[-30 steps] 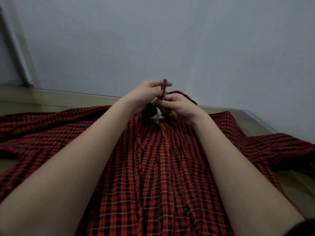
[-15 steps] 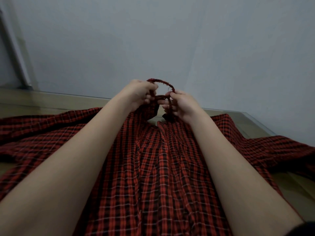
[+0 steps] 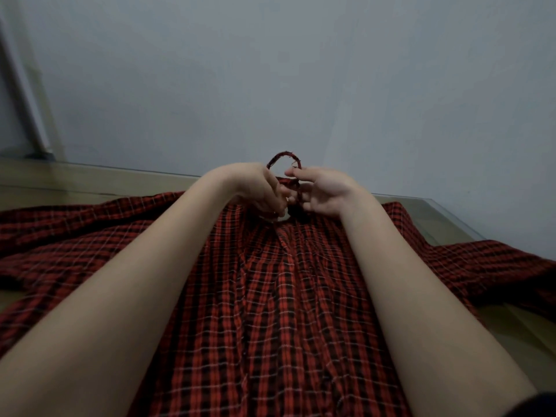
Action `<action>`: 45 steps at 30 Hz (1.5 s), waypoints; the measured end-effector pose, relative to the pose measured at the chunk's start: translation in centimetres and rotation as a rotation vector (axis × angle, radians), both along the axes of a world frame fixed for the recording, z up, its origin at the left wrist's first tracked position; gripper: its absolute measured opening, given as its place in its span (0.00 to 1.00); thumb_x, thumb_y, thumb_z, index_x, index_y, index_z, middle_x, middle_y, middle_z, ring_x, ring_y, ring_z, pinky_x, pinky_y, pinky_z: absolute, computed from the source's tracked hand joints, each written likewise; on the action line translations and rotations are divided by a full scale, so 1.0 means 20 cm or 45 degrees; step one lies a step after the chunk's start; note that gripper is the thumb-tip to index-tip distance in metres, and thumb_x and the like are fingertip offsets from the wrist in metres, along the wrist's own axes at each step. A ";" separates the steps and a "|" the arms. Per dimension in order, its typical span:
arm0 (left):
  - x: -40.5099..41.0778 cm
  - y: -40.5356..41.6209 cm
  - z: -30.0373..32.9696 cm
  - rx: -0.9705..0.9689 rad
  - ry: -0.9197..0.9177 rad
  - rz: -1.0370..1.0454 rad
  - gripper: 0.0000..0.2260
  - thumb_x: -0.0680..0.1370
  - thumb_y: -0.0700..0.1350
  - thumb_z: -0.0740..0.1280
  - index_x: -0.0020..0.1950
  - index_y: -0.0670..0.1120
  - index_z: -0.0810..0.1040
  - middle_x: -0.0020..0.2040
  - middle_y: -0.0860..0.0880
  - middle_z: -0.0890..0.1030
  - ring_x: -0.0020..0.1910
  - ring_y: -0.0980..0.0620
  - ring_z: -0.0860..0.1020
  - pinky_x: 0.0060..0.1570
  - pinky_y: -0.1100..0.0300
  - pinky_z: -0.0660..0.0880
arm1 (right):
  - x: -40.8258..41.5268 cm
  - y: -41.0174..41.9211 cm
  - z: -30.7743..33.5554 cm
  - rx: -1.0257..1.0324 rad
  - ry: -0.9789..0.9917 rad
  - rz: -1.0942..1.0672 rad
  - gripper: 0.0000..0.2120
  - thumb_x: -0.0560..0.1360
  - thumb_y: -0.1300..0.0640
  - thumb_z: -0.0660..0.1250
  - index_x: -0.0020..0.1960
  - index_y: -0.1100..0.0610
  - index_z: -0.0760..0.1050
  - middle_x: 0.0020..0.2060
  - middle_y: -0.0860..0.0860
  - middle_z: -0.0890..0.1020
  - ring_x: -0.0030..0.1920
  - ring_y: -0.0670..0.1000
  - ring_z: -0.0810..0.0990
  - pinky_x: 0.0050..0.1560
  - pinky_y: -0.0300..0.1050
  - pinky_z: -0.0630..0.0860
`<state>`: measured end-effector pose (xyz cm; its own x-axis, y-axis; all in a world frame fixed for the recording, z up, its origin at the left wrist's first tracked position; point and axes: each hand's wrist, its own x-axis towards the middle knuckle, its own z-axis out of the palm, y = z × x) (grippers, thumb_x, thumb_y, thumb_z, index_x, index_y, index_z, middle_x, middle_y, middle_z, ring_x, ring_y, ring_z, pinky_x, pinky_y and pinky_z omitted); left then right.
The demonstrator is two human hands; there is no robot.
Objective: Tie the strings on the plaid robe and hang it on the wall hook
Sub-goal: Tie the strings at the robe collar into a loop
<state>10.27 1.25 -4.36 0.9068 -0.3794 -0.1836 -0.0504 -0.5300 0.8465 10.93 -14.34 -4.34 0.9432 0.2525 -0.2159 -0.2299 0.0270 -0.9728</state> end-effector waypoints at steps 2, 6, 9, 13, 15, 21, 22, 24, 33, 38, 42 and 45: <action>0.00 0.00 0.00 0.071 0.016 -0.009 0.08 0.72 0.34 0.71 0.51 0.39 0.80 0.44 0.45 0.83 0.46 0.50 0.81 0.48 0.62 0.78 | 0.01 -0.01 0.01 -0.023 -0.024 0.013 0.08 0.81 0.61 0.56 0.45 0.58 0.72 0.40 0.55 0.81 0.30 0.47 0.84 0.36 0.39 0.78; -0.02 0.02 0.05 0.153 -0.080 0.131 0.04 0.75 0.37 0.67 0.44 0.45 0.80 0.38 0.49 0.83 0.38 0.54 0.81 0.36 0.64 0.75 | 0.02 0.02 0.03 -0.267 -0.222 -0.029 0.09 0.79 0.63 0.58 0.41 0.60 0.72 0.39 0.58 0.79 0.26 0.49 0.81 0.33 0.41 0.72; 0.01 0.03 0.06 -0.063 -0.320 0.287 0.04 0.74 0.38 0.67 0.44 0.44 0.82 0.35 0.50 0.82 0.34 0.56 0.78 0.31 0.68 0.73 | 0.02 0.06 0.05 -0.511 -0.403 -0.138 0.12 0.78 0.62 0.56 0.37 0.58 0.71 0.38 0.59 0.80 0.26 0.51 0.80 0.31 0.42 0.72; 0.03 -0.01 0.03 -0.294 -0.511 0.399 0.07 0.75 0.40 0.67 0.50 0.42 0.83 0.35 0.50 0.79 0.33 0.58 0.75 0.28 0.74 0.72 | 0.01 0.09 0.04 -0.944 -0.795 -0.300 0.14 0.78 0.58 0.54 0.37 0.57 0.71 0.40 0.59 0.83 0.33 0.54 0.81 0.30 0.38 0.71; 0.05 -0.02 0.02 -0.252 -0.597 0.422 0.08 0.76 0.43 0.65 0.49 0.44 0.83 0.34 0.51 0.76 0.32 0.59 0.72 0.29 0.72 0.69 | 0.00 0.09 0.03 -1.138 -0.988 -0.346 0.13 0.79 0.56 0.55 0.40 0.58 0.74 0.41 0.58 0.83 0.39 0.54 0.79 0.38 0.41 0.69; 0.06 -0.03 -0.01 -0.106 -0.667 0.361 0.12 0.79 0.40 0.59 0.49 0.38 0.82 0.41 0.44 0.79 0.32 0.57 0.74 0.29 0.73 0.67 | 0.01 0.11 -0.02 -1.188 -1.234 -0.320 0.13 0.80 0.57 0.55 0.44 0.62 0.74 0.46 0.63 0.82 0.49 0.60 0.78 0.43 0.46 0.62; 0.07 -0.03 -0.01 -0.128 -0.653 0.377 0.12 0.78 0.38 0.58 0.49 0.38 0.81 0.42 0.44 0.80 0.30 0.59 0.75 0.29 0.74 0.69 | 0.01 0.11 -0.03 -1.141 -1.246 -0.345 0.14 0.80 0.58 0.56 0.44 0.64 0.76 0.43 0.62 0.82 0.47 0.60 0.78 0.41 0.45 0.62; 0.08 -0.02 -0.02 -0.181 -0.607 0.413 0.11 0.77 0.36 0.59 0.52 0.40 0.81 0.44 0.43 0.81 0.33 0.57 0.78 0.38 0.67 0.75 | 0.02 0.11 -0.03 -0.951 -1.185 -0.391 0.14 0.79 0.57 0.58 0.43 0.61 0.78 0.38 0.58 0.82 0.43 0.58 0.79 0.43 0.43 0.70; 0.05 -0.02 -0.05 -0.196 -0.508 0.297 0.08 0.75 0.34 0.64 0.45 0.46 0.78 0.33 0.48 0.76 0.29 0.57 0.73 0.32 0.66 0.69 | 0.00 0.09 -0.03 -0.113 -0.796 -0.232 0.10 0.79 0.63 0.59 0.41 0.63 0.74 0.38 0.57 0.82 0.34 0.51 0.83 0.40 0.45 0.81; 0.10 0.01 -0.07 -0.079 -0.667 0.660 0.04 0.73 0.43 0.69 0.41 0.44 0.83 0.33 0.46 0.80 0.34 0.53 0.77 0.40 0.61 0.73 | 0.02 0.07 -0.03 -0.096 -0.711 -0.351 0.11 0.79 0.61 0.60 0.39 0.58 0.74 0.37 0.55 0.83 0.33 0.46 0.82 0.35 0.37 0.78; 0.13 0.04 -0.09 -0.529 -0.515 0.811 0.07 0.72 0.41 0.68 0.35 0.43 0.82 0.26 0.50 0.80 0.27 0.56 0.77 0.38 0.62 0.75 | 0.09 0.03 -0.09 -0.356 -0.651 -0.572 0.10 0.72 0.53 0.68 0.34 0.55 0.79 0.35 0.55 0.84 0.38 0.51 0.83 0.44 0.48 0.81; 0.13 0.03 -0.06 -1.000 -0.250 0.818 0.09 0.76 0.33 0.63 0.35 0.37 0.76 0.23 0.47 0.80 0.23 0.57 0.80 0.32 0.66 0.79 | 0.11 0.01 -0.12 -0.659 -0.673 -0.756 0.17 0.70 0.51 0.69 0.25 0.55 0.75 0.26 0.52 0.78 0.36 0.52 0.79 0.42 0.46 0.75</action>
<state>12.95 1.90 -5.56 0.9680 0.2379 0.0798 -0.1275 0.1925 0.9730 13.19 -14.13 -6.82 0.8943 -0.3075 0.3250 0.1563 -0.4659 -0.8709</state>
